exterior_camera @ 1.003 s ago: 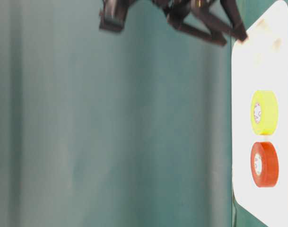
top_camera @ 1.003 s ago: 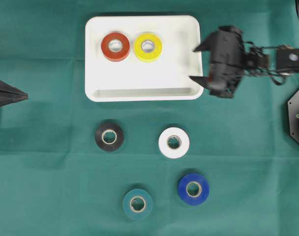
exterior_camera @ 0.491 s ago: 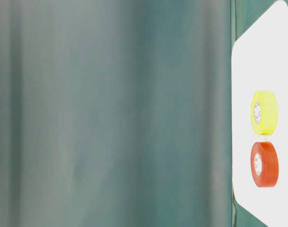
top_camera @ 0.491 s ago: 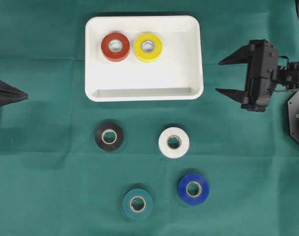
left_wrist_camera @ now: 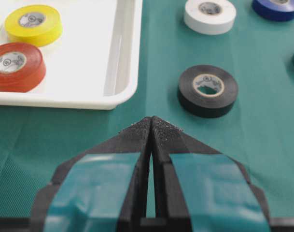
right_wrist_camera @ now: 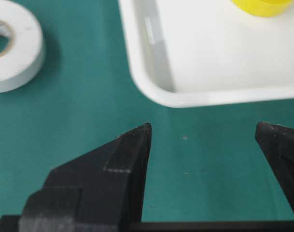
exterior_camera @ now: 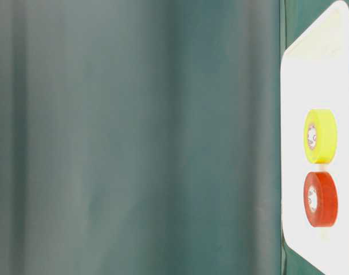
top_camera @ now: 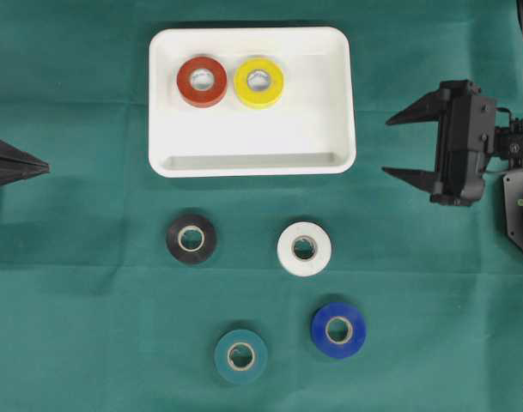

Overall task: Put the tape into the white case with the right arm.
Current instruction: 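Withdraw the right gripper to the right side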

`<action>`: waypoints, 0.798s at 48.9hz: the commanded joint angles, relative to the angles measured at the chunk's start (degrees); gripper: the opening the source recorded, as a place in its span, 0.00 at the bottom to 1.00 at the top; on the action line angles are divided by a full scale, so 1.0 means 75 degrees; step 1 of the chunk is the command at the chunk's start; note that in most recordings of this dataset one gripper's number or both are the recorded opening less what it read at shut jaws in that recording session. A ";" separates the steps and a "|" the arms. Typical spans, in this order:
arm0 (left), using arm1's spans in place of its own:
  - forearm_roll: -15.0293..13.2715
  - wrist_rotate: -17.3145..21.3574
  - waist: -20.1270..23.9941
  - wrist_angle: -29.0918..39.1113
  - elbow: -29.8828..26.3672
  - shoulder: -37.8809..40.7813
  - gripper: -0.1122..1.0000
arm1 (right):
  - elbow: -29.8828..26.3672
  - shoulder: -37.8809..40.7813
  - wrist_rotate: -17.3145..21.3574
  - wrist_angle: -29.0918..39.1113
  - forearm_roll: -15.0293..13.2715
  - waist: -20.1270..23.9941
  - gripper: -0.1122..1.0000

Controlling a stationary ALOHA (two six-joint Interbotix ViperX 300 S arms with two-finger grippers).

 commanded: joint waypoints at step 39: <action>0.0000 0.0012 0.0000 -0.0070 -0.0082 0.0059 0.11 | 0.0656 -0.0258 0.0480 -0.0023 -0.0035 0.2660 0.66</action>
